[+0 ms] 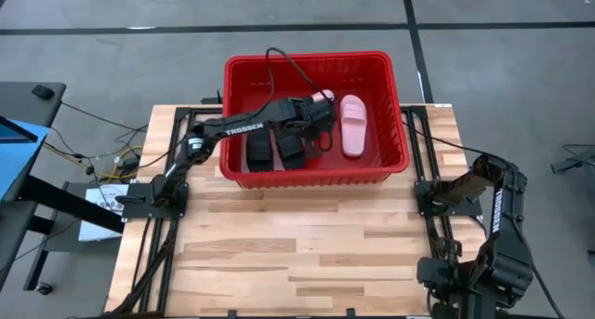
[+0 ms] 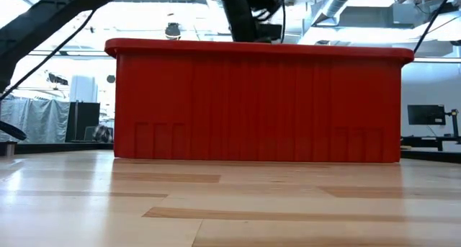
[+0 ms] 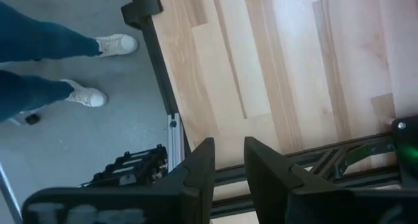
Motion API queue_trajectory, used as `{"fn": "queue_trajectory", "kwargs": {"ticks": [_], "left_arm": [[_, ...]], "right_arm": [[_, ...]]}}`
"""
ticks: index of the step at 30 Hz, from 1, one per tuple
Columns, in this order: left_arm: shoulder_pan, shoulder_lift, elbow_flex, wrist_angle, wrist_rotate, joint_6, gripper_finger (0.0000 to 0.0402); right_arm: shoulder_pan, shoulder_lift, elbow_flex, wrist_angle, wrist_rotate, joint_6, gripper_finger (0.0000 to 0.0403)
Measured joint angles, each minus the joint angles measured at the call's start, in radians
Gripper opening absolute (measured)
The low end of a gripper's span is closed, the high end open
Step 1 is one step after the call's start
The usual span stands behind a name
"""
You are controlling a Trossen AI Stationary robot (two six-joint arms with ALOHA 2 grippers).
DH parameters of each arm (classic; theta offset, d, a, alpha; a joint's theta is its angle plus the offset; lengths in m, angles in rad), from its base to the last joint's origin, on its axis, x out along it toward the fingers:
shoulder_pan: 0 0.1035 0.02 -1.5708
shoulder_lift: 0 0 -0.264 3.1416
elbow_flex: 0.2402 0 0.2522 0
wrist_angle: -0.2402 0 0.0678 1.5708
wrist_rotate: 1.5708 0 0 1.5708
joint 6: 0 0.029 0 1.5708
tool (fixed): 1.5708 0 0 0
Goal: Pick and place slides into bin
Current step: Put the pink slide into the red container
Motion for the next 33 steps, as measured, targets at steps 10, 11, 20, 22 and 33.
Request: {"fn": "queue_trajectory", "kwargs": {"ticks": [10, 11, 20, 22, 33], "left_arm": [[0.014, 0.038, 0.0, 0.029, 0.01, 0.03, 0.002], [0.014, 0.039, 0.0, 0.029, 0.019, 0.03, 0.002], [0.013, 0.039, 0.0, 0.051, 0.048, 0.068, 0.002], [0.014, 0.039, 0.0, 0.05, 0.06, 0.071, 0.002], [0.017, 0.039, 0.0, 0.044, 0.021, 0.071, 0.002]], "right_arm": [[-0.006, 0.0, 0.0, 0.0, 0.0, 0.0, 0.0075], [-0.006, 0.0, 0.0, 0.0, 0.0, 0.0, 0.0075], [-0.006, 0.0, 0.0, 0.0, 0.0, 0.0, 0.0075], [-0.006, 0.0, 0.0, 0.0, 0.0, 0.0, 0.0075], [-0.006, 0.0, 0.0, 0.0, 0.0, 0.0, 0.0075]]}}
